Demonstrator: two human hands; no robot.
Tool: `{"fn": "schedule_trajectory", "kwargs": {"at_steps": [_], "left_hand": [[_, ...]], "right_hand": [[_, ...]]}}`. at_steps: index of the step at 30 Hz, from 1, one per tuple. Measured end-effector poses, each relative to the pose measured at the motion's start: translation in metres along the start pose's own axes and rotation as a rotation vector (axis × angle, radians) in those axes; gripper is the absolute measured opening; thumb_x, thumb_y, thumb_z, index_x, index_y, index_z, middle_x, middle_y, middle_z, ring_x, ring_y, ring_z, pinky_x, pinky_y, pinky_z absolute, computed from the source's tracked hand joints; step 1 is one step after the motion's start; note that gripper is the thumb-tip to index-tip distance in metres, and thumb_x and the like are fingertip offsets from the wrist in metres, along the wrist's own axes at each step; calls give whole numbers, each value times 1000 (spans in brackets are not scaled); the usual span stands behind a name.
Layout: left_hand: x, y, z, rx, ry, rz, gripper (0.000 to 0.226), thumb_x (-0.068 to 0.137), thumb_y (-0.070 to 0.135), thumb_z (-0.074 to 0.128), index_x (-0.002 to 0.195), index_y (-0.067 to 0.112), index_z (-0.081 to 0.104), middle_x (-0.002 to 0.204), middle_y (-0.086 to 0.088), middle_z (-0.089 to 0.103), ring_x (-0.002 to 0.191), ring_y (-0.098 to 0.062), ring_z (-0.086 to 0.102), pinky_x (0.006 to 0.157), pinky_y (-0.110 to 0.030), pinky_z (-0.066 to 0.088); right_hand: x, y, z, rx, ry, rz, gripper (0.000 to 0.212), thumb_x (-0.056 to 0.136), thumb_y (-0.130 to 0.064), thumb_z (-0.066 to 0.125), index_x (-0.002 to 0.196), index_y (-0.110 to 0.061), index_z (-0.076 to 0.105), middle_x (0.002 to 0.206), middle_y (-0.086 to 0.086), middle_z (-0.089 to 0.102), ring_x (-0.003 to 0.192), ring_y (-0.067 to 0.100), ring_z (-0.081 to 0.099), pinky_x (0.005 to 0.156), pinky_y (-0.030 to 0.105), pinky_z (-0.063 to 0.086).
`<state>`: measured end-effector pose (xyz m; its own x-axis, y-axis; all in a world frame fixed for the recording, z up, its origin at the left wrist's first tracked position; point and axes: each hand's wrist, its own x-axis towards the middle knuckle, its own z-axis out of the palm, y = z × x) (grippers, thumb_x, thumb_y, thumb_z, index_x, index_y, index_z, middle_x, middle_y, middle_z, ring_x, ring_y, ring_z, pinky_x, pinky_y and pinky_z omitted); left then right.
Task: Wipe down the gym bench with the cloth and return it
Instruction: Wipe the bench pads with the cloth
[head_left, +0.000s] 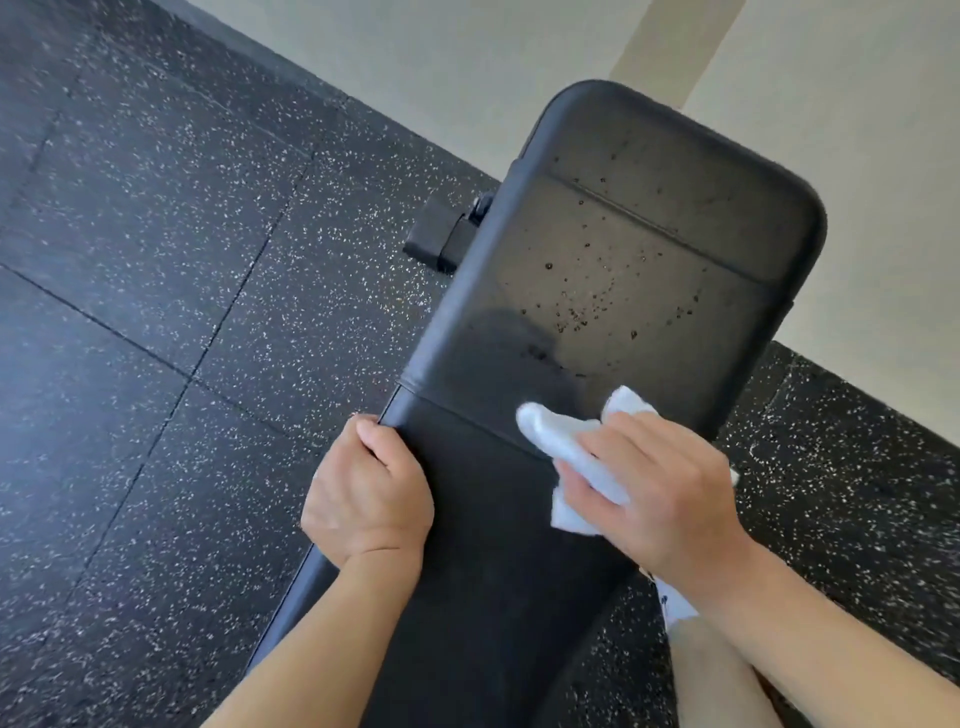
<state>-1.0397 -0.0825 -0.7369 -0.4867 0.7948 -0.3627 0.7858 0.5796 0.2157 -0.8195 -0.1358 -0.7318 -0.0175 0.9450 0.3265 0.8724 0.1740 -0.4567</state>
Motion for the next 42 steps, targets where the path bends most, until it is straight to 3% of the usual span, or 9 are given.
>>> {"fn": "schedule_trajectory", "kwargs": {"at_steps": [4, 12, 17, 22, 26, 29, 34, 39, 42], "left_hand": [[2, 1, 0, -11, -8, -15, 57, 93, 40, 13, 103, 28, 68, 91, -11, 70, 77, -30, 45, 71, -38, 32], [3, 2, -2, -20, -39, -32, 67, 89, 44, 9, 113, 30, 69, 95, -9, 72, 89, -39, 62, 72, -39, 35], [2, 3, -1, -31, -34, -39, 66, 90, 44, 9, 113, 30, 69, 97, -10, 72, 89, -39, 61, 72, -39, 34], [2, 4, -1, -45, -31, -73, 57, 93, 42, 11, 101, 25, 66, 90, -11, 67, 79, -29, 44, 72, -38, 31], [0, 6, -4, -45, -18, -92, 58, 93, 41, 13, 103, 24, 67, 76, -1, 55, 78, -30, 43, 74, -38, 30], [-1, 6, -5, -46, -16, -74, 60, 92, 41, 13, 107, 22, 68, 76, 0, 49, 78, -31, 42, 74, -38, 30], [-1, 7, -6, -21, -45, -84, 60, 92, 41, 13, 108, 21, 68, 67, 7, 37, 78, -31, 42, 74, -39, 29], [1, 4, -2, -32, -29, -77, 61, 93, 41, 14, 115, 25, 69, 83, -7, 58, 79, -30, 42, 74, -38, 30], [1, 6, -1, -38, -22, -87, 64, 92, 40, 13, 119, 26, 70, 89, -13, 66, 81, -30, 43, 75, -39, 30]], "right_hand": [[-5, 17, -5, -72, -35, -27, 30, 89, -19, 69, 62, -10, 61, 60, -1, 48, 53, 22, 44, 47, 36, 43], [101, -45, 82, 2, 18, -27, 31, 93, -31, 59, 68, -14, 56, 64, 1, 45, 56, 23, 41, 49, 35, 38], [124, -56, 95, 37, -68, 28, 25, 85, -30, 72, 72, -15, 58, 67, 1, 51, 57, 23, 47, 51, 31, 30], [150, -72, 117, 81, -27, 96, 26, 74, -21, 82, 69, -13, 58, 65, 4, 55, 56, 28, 52, 52, 31, 25], [114, -60, 88, 127, 17, 83, 23, 85, -22, 75, 72, -13, 58, 68, 3, 51, 60, 26, 46, 55, 36, 33], [56, -22, 41, 38, 50, 96, 24, 92, -21, 68, 70, -12, 61, 66, 1, 49, 60, 25, 44, 54, 35, 40], [-13, 34, -22, -51, -34, 158, 25, 97, -18, 70, 75, -7, 71, 66, 3, 54, 60, 27, 47, 55, 44, 48], [67, 13, 26, -83, 72, 162, 30, 98, -24, 69, 72, -9, 63, 66, 1, 51, 59, 24, 47, 51, 38, 42], [139, -13, 72, -38, 51, 185, 22, 95, -26, 70, 79, -12, 65, 73, 2, 58, 63, 26, 52, 54, 37, 37]]}}
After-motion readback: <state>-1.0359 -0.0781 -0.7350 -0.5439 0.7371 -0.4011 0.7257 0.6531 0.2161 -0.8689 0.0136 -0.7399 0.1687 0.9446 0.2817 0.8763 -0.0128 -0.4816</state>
